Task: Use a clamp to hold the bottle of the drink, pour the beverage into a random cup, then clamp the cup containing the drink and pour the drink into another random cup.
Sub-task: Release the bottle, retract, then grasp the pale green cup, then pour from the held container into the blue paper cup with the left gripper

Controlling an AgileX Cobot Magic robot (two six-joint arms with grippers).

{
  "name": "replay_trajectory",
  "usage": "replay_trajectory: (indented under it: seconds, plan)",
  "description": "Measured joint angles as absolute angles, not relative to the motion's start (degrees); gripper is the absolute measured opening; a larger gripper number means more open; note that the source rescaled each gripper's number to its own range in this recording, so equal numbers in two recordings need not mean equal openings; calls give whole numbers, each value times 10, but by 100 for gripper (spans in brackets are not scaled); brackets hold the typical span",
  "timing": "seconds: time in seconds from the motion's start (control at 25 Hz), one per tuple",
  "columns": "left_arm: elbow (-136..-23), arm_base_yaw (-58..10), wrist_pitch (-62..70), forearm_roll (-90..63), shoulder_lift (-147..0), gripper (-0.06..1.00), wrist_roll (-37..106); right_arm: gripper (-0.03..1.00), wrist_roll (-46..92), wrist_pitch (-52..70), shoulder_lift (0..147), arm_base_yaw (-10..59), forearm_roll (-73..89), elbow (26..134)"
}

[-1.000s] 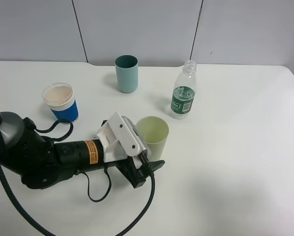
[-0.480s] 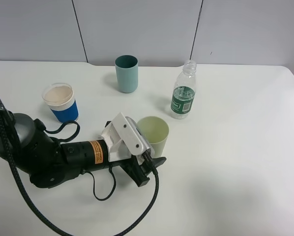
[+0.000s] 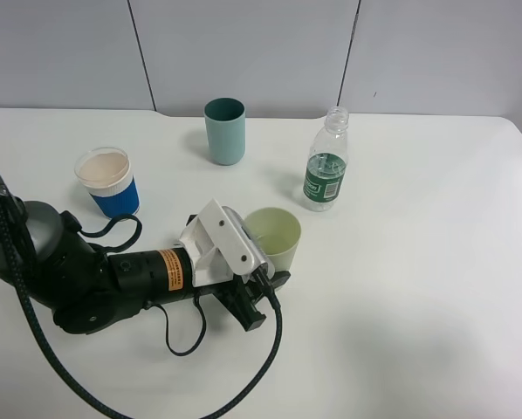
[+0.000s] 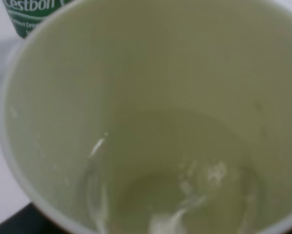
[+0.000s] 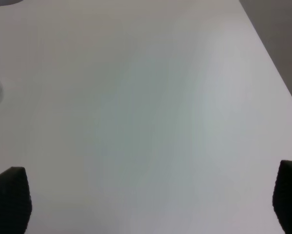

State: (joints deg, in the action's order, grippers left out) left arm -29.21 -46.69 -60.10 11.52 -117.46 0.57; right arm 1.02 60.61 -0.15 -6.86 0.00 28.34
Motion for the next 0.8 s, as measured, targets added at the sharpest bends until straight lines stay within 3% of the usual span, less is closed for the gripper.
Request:
replay_trajectory:
  seconds: [0.48,0.8]
  plan:
    - [-284,-467,-554,93,-1140,2,-4,100,10,606,-1,-69,0,283]
    - [-215,-467,-547,-41,-1056,2,-7,100,10,606,-1,-69,0,283]
